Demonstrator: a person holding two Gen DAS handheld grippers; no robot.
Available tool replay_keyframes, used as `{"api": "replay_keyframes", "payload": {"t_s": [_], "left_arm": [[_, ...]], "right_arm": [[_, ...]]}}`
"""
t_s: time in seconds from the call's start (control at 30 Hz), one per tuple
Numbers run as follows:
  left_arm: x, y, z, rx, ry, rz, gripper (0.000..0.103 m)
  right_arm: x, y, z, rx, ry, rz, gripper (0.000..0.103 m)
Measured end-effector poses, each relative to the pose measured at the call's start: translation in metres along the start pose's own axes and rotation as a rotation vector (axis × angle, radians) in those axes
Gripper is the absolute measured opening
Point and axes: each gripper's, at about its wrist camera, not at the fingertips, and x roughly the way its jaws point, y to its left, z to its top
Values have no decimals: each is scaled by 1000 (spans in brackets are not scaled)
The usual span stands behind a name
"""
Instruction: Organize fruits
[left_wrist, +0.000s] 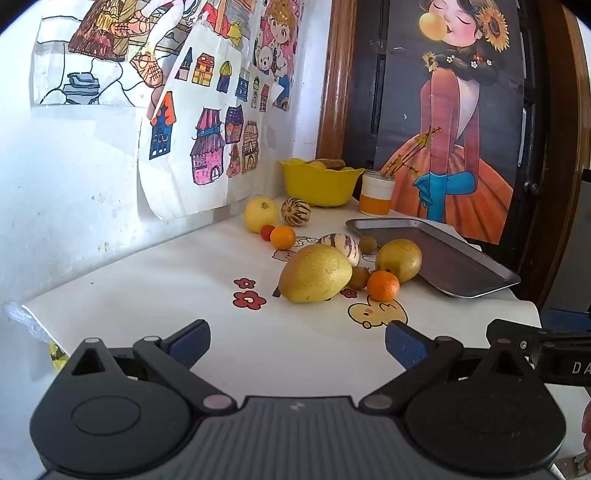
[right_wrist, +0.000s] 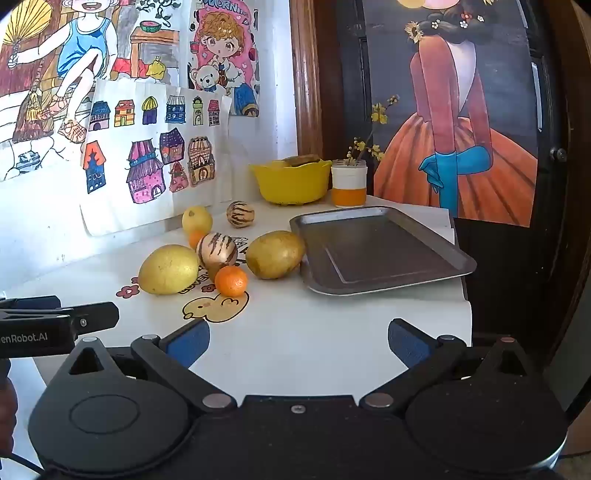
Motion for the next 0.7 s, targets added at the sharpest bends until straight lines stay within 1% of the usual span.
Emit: {"api": "replay_keyframes", "payload": {"t_s": [0.6, 0.7], "left_arm": [[0, 0, 0, 2, -2, 0, 103], [0, 1, -6, 1, 0, 1, 103]], "right_arm": [[3, 3, -3, -1, 11, 2, 102], [6, 2, -2, -1, 17, 1, 102]]}}
